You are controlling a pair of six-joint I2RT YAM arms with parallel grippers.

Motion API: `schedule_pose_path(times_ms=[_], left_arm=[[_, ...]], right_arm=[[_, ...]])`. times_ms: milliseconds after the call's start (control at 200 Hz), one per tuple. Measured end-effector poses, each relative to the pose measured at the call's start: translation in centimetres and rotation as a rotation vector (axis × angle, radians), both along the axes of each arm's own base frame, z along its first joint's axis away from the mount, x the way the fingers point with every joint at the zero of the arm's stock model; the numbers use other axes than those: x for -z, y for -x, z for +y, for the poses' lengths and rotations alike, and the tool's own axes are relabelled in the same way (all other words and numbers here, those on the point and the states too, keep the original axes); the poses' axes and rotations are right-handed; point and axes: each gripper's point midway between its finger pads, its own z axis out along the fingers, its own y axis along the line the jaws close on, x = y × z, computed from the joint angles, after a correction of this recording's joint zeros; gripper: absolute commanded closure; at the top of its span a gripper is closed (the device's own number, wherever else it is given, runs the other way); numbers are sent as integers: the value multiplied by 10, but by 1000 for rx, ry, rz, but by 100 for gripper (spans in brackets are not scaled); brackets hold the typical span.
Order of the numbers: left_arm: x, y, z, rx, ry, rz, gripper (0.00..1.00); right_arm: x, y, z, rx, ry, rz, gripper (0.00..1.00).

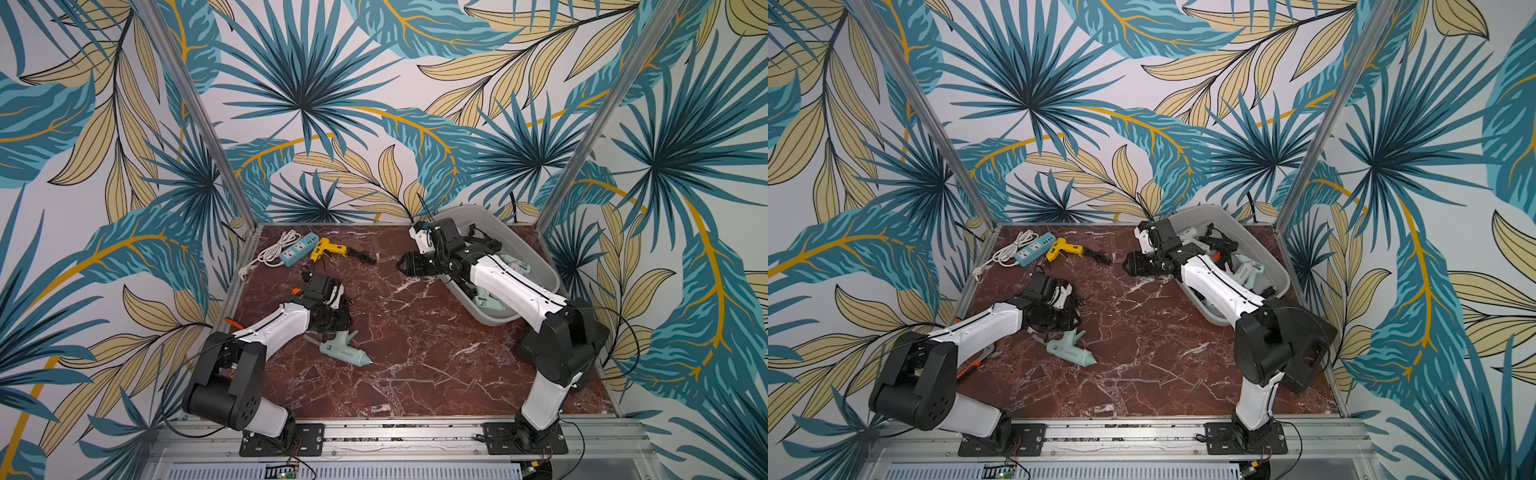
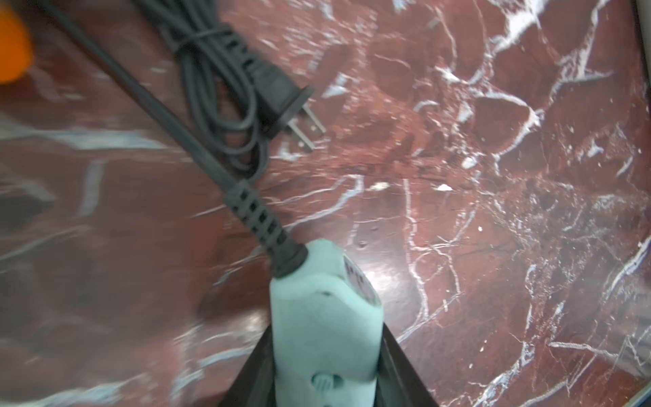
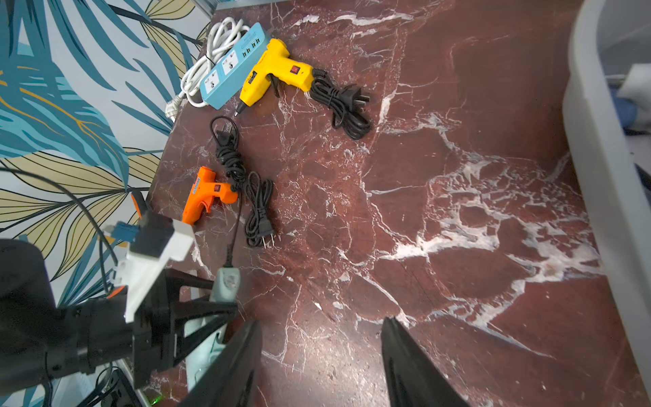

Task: Put the hot melt glue gun into the storage box
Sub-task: Adjust the hot melt adhesive gun at the center of the board, then pick up the hot melt adhesive gun from the center of the board.

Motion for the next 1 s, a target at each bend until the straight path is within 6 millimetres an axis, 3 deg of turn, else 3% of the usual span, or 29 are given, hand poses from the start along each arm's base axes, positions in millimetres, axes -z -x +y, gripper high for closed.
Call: schedule_pose_path(times_ms=[135,230,290,371,596,721,866,1002], left_arm=[[6,-1,-26,52,6,8,99],[9,-5,-40,77,10,10,84],[11,-6,-45,84,12,10,67],[13,-7,-46,85,11,11,56],[11,-2,-33,78,-48,15,38],[-13,-4,-11,51,-82,-20,38],[-50,-25,50,-105,-128,-104,39],[-50,-29,101,-216,-195,-83,33]], right_arm=[[0,-11,-1,25,14,-12,42],[-3,-13,-2,34,16,-17,42],[-4,-14,-2,35,15,-20,42],[-3,-14,-1,34,17,-17,42],[4,-11,-2,31,30,11,42],[5,-11,-3,35,35,13,42],[9,-9,-10,57,60,13,41],[13,-5,-20,86,90,14,38]])
